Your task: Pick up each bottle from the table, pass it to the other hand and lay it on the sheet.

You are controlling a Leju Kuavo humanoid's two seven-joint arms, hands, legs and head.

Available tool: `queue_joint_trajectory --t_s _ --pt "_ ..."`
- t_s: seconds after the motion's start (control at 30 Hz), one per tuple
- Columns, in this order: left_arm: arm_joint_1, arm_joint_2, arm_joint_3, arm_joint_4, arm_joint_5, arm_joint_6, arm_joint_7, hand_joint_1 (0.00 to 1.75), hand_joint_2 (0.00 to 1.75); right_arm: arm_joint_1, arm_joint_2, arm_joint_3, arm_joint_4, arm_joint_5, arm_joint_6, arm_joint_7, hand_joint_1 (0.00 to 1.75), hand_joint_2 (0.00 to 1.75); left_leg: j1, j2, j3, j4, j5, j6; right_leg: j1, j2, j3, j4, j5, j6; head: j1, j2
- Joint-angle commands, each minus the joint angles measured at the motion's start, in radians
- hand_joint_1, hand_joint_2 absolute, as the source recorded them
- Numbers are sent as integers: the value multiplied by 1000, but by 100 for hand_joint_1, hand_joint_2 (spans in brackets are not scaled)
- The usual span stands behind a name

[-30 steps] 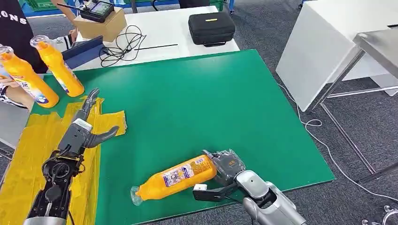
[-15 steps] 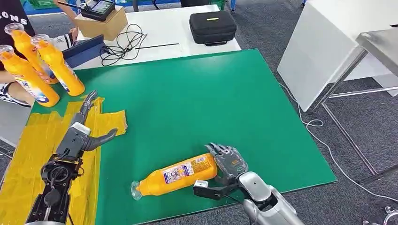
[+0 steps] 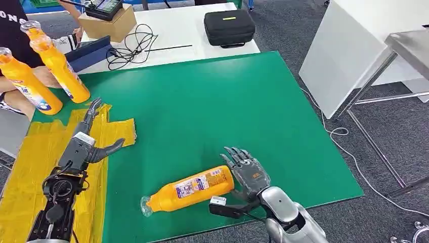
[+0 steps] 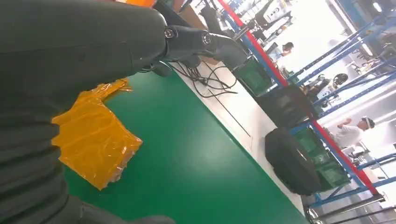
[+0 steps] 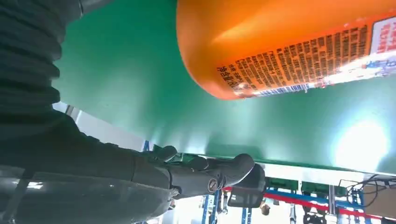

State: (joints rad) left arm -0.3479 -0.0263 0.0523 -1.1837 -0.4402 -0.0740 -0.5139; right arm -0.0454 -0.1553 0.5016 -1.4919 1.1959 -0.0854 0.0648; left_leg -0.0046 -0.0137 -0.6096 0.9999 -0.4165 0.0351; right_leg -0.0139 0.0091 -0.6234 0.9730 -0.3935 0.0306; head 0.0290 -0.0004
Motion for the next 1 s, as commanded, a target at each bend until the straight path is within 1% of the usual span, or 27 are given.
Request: queue_joint_trajectory --t_s 0.03,0.07,0.13,0.17,0.23,0.33,0.37,0.4,0.53,0.63,0.67,0.73,0.77,0.83,0.93,1.0 --pt "-35 -2 13 46 1 -24 -11 0 175 -29 -2 45 -41 -109 67 -129 0 175 1 1 4 1 -3 -2 2 -1 4 1 -3 -1 0 0" --pt "-40 -2 13 53 6 -30 -17 0 175 -34 -2 57 -45 -133 79 -147 0 175 0 1 2 0 -1 -1 1 0 2 0 -1 -1 0 0" --pt "-48 -3 12 65 10 -34 -21 0 175 -61 -3 104 -40 -154 91 -180 0 175 1 2 4 1 -3 -2 2 0 4 1 -3 -2 0 0" --pt "-52 -3 11 69 10 -34 -23 0 175 -88 -2 132 -24 -175 96 -188 0 175 1 2 1 0 -1 -1 1 0 1 0 -1 -1 0 0" --pt "-60 -5 9 80 10 -35 -25 0 175 -122 3 162 5 -198 104 -193 0 175 1 3 1 1 -2 -2 1 2 1 0 -1 -1 0 0" --pt "-79 -8 3 111 8 -34 -28 0 175 -184 38 213 96 -219 120 -201 0 175 2 4 3 1 -3 -2 2 2 3 1 -2 -2 0 0" --pt "-79 -8 3 111 8 -34 -28 0 175 -184 38 213 96 -219 120 -201 0 175 2 4 3 1 -3 -3 2 1 3 0 -2 -2 0 0" --pt "-83 -5 1 121 8 -32 -33 0 175 -209 52 229 140 -221 124 -206 0 175 1 3 1 0 0 -1 1 1 0 -1 0 -1 0 0" --pt "-103 -4 -8 154 16 -35 -46 0 175 -265 65 267 232 -269 139 -237 0 175 2 5 4 0 -2 -2 2 3 4 -1 -1 -2 0 0" --pt "-112 -4 -10 168 17 -30 -48 0 175 -286 74 290 274 -281 145 -236 0 175 1 2 1 0 0 -1 1 0 1 -1 0 -1 0 0" --pt "-112 -4 -10 169 17 -30 -49 0 175 -290 75 294 283 -281 149 -232 0 175 2 2 3 0 -1 -2 2 0 4 -1 -1 -1 0 0" --pt "-107 -1 -11 167 18 -25 -49 0 175 -328 81 329 350 -264 172 -198 0 175 1 2 1 0 0 -1 1 1 1 -1 0 -1 0 0" --pt "-105 -1 -10 166 18 -24 -49 0 175 -335 85 332 366 -264 170 -197 0 175 1 3 3 0 -1 -2 1 1 3 -1 -1 -1 0 0" --pt "-105 -1 -10 166 18 -24 -49 0 175 -335 85 332 366 -264 170 -197 0 175 2 4 4 0 -2 -2 2 1 4 0 -2 -1 0 0" --pt "-105 -1 -10 166 18 -24 -49 0 175 -335 85 332 366 -264 170 -197 0 175 1 2 0 0 0 -1 1 0 0 0 -1 -1 0 0" --pt "-104 -2 -9 163 19 -22 -49 0 175 -352 94 338 410 -272 187 -177 0 175 1 2 2 0 -1 -2 1 0 2 0 -1 -1 0 0"
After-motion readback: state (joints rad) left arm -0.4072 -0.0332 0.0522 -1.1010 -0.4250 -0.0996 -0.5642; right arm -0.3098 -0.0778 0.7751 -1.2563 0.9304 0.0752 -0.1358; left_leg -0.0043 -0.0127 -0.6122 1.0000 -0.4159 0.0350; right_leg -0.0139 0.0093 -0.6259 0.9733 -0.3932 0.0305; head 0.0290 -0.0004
